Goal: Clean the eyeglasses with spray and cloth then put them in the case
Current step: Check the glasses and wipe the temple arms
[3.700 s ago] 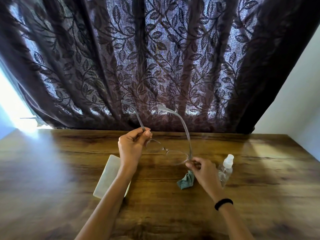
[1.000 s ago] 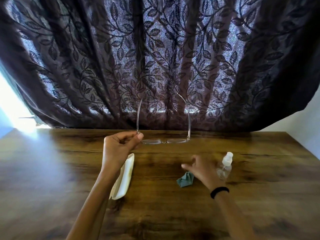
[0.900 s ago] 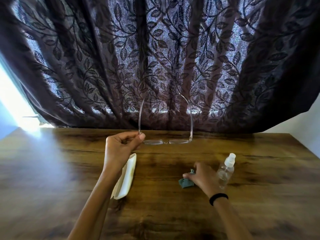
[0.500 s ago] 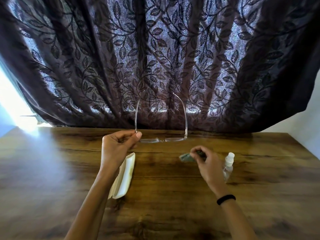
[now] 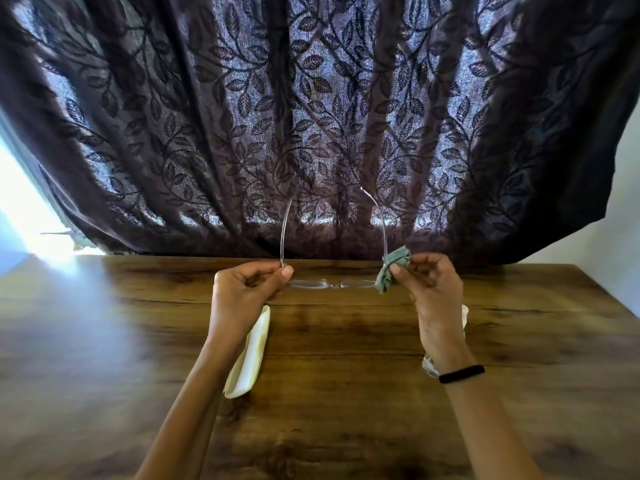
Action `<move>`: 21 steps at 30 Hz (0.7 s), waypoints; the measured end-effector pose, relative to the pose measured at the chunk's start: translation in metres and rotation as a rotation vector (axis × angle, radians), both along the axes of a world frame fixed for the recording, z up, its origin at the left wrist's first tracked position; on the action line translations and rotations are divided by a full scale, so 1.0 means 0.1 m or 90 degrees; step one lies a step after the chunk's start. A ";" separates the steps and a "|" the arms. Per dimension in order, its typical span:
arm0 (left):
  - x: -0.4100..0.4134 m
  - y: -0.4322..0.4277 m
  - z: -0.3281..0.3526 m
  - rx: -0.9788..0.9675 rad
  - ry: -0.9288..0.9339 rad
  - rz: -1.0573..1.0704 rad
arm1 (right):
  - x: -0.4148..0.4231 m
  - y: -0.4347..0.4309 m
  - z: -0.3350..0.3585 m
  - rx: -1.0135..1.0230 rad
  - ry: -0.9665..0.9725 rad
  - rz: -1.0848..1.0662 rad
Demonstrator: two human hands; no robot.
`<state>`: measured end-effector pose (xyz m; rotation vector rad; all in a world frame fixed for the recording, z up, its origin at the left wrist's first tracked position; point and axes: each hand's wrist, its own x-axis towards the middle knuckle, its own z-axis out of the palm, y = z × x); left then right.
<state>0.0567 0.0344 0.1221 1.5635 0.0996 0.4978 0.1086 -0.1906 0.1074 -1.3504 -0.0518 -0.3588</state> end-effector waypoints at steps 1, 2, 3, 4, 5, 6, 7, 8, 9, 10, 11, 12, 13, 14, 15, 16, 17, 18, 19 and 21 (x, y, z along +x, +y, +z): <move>0.00 -0.01 0.00 -0.006 0.003 -0.004 | 0.00 0.02 -0.01 0.011 0.015 -0.001; 0.00 -0.02 0.00 -0.009 0.005 -0.008 | 0.00 0.03 -0.02 0.024 0.023 -0.004; 0.00 -0.04 0.01 -0.011 0.006 -0.011 | -0.01 0.05 -0.02 0.044 0.029 -0.004; -0.01 -0.05 0.01 -0.012 0.005 -0.013 | -0.02 0.06 -0.02 0.067 0.033 0.001; -0.01 -0.06 0.01 -0.014 0.005 -0.014 | -0.03 0.07 -0.02 0.090 0.036 0.009; -0.02 -0.07 0.02 -0.014 0.004 -0.014 | -0.04 0.08 -0.01 0.106 0.041 0.016; -0.02 -0.07 0.02 -0.013 0.003 -0.014 | -0.04 0.09 -0.01 0.115 0.046 0.022; -0.02 -0.08 0.02 -0.013 0.002 -0.015 | -0.05 0.09 -0.01 0.119 0.053 0.028; -0.03 -0.08 0.03 -0.013 0.001 -0.014 | -0.05 0.09 0.00 0.121 0.057 0.036; -0.03 -0.09 0.03 -0.013 0.001 -0.011 | -0.06 0.08 0.00 0.121 0.057 0.046; -0.03 -0.09 0.03 -0.012 0.002 -0.007 | -0.06 0.08 0.01 0.119 0.054 0.059; -0.02 -0.09 0.03 -0.010 0.003 -0.002 | -0.07 0.08 0.01 0.115 0.047 0.072; -0.02 -0.09 0.03 -0.009 0.005 0.002 | -0.07 0.08 0.02 0.108 0.039 0.077; -0.02 -0.09 0.03 -0.005 0.008 0.003 | -0.07 0.08 0.01 0.099 0.031 0.073; -0.02 -0.08 0.03 0.004 0.011 0.002 | -0.06 0.08 0.01 0.092 0.025 0.063; -0.02 -0.07 0.02 0.018 0.015 -0.001 | -0.05 0.07 0.01 0.086 0.020 0.053; -0.02 -0.07 0.02 0.031 0.018 -0.006 | -0.05 0.07 0.01 0.079 0.017 0.046; -0.02 -0.06 0.02 0.039 0.019 -0.012 | -0.04 0.07 0.01 0.068 0.016 0.044; -0.02 -0.05 0.02 0.042 0.017 -0.022 | -0.03 0.06 0.01 0.054 0.016 0.044; -0.03 -0.03 0.03 0.045 0.012 -0.038 | -0.01 0.05 0.02 0.021 0.016 0.044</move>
